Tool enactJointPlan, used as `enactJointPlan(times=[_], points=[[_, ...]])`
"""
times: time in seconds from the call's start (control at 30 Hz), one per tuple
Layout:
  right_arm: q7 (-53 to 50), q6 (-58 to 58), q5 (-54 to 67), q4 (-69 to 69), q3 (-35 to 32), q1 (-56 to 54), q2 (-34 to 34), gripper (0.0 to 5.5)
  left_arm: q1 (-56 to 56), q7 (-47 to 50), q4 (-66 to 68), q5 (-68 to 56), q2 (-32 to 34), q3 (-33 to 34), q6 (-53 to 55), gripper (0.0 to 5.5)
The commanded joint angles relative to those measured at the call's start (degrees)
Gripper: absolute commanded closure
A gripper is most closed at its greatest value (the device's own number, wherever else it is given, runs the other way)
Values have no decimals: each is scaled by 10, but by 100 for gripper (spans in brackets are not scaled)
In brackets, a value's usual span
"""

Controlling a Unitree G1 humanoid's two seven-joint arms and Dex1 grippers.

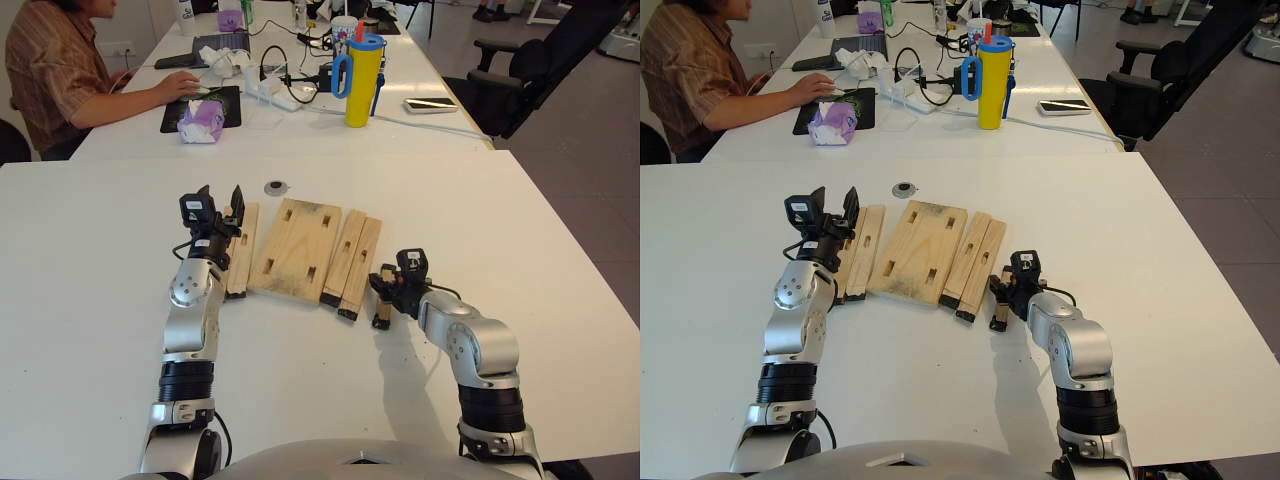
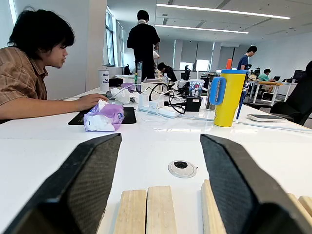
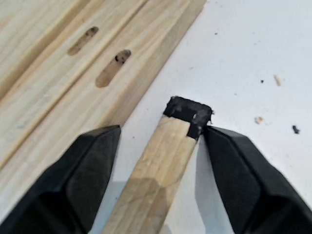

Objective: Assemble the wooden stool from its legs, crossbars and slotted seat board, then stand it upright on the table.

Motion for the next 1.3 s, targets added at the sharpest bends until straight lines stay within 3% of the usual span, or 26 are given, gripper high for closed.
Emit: enactJointPlan(times=[0.03,0.3,0.47,0.6,0.73,0.9,1.07,1.3], points=[[-6,64,2,-20,3,17,4,247,-4,2,2,-2,-1,0,3,251],[-5,72,-22,-6,31,22,-24,353,-5,12,0,0,-8,-3,3,251],[19,8,-33,24,46,20,-49,422,-14,11,1,-7,-9,0,8,251],[45,-111,-26,49,8,4,-48,423,-36,-32,-3,-62,-16,-5,56,251],[81,-269,-20,62,-20,-50,-51,423,-73,-75,-30,-211,-41,25,169,251],[174,-396,1,63,20,-88,-41,423,-109,-92,-61,-375,-49,44,328,251],[232,-474,-2,67,58,-98,-43,423,-128,-90,-79,-477,-55,53,416,251],[260,-518,-4,68,71,-96,-45,423,-133,-80,-95,-519,-54,49,451,251]])
